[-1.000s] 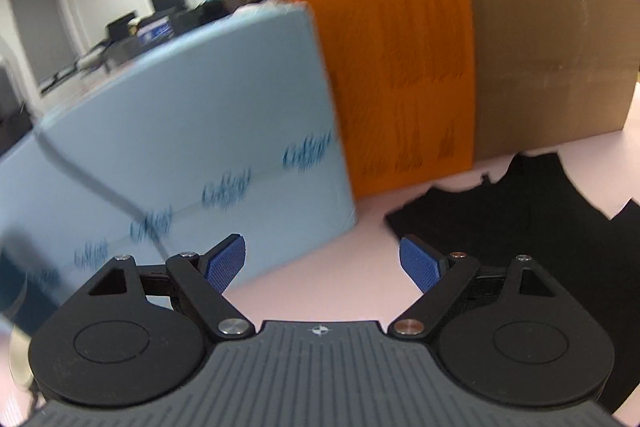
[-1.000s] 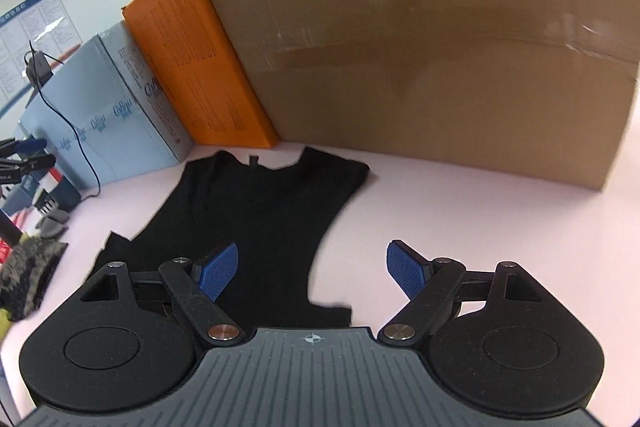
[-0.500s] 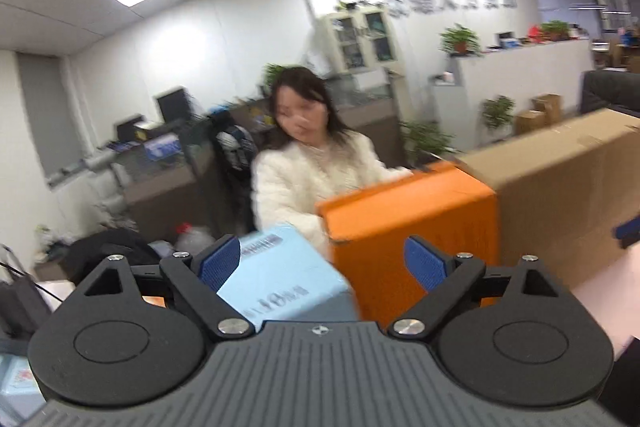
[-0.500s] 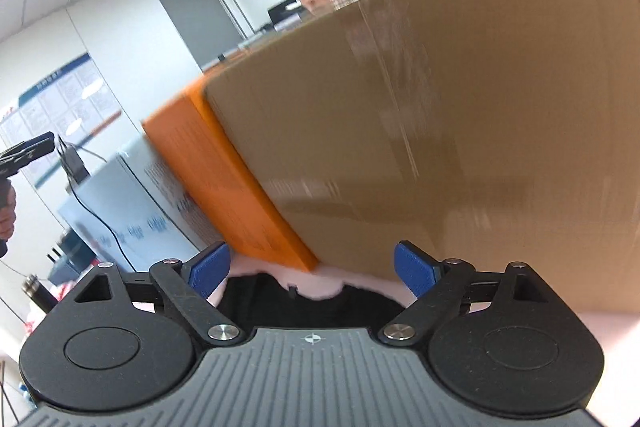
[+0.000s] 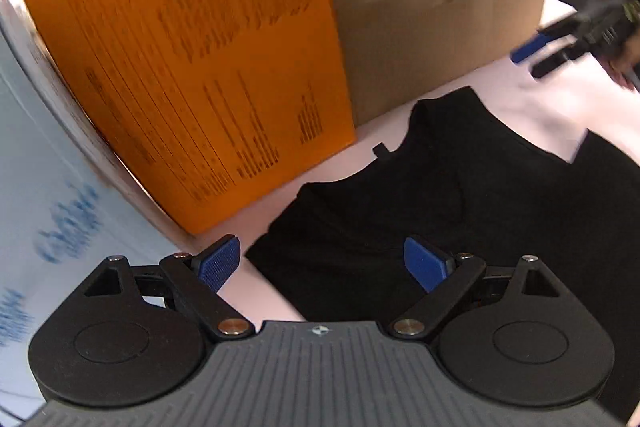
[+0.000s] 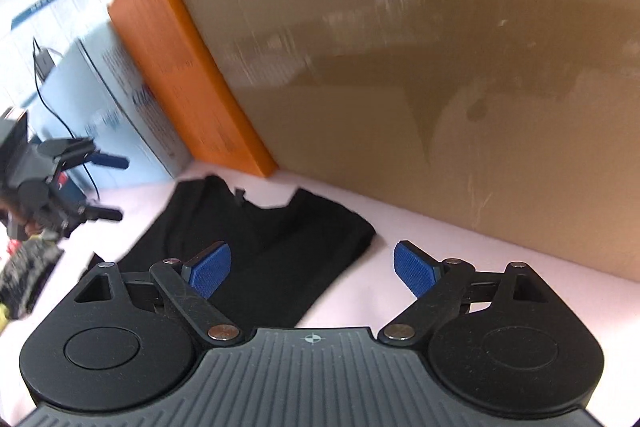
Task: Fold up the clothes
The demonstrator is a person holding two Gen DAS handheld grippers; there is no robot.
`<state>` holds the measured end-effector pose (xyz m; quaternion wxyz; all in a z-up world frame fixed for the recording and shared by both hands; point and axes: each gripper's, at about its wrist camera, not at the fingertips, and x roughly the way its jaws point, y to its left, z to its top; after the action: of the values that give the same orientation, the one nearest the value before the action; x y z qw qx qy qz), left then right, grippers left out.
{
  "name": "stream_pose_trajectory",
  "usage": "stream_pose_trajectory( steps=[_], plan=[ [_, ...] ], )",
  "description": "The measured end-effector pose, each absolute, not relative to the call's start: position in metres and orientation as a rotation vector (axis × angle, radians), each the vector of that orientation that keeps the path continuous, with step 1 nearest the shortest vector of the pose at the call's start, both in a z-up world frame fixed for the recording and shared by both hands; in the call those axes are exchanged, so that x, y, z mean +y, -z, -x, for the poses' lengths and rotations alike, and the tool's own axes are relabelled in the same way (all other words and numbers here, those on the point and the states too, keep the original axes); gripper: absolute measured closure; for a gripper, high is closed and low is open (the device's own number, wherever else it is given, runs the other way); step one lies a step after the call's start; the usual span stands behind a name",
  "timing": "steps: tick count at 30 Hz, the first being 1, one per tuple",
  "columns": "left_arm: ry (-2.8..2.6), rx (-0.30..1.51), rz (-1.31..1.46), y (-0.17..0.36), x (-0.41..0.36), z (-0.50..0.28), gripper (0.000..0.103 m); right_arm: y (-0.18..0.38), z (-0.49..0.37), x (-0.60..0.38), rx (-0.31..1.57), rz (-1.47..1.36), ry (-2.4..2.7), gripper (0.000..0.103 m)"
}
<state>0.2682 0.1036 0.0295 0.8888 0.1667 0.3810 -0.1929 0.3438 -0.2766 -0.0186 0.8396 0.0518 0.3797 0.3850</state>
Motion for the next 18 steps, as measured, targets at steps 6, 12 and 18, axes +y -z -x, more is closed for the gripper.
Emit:
stream_pose_trajectory(
  steps=[6, 12, 18],
  plan=[
    [0.328, 0.786, -0.133, 0.0, 0.113, -0.294, 0.015, 0.04, -0.356, -0.273, 0.816, -0.132, -0.813, 0.015],
    [0.296, 0.745, -0.162, 0.016, 0.108, -0.308, 0.015, 0.056, -0.372, -0.261, 0.837, -0.122, -0.829, 0.015],
    [0.285, 0.705, -0.192, 0.026, 0.109, -0.315, 0.016, 0.063, -0.385, -0.248, 0.834, -0.11, -0.865, 0.015]
  ],
)
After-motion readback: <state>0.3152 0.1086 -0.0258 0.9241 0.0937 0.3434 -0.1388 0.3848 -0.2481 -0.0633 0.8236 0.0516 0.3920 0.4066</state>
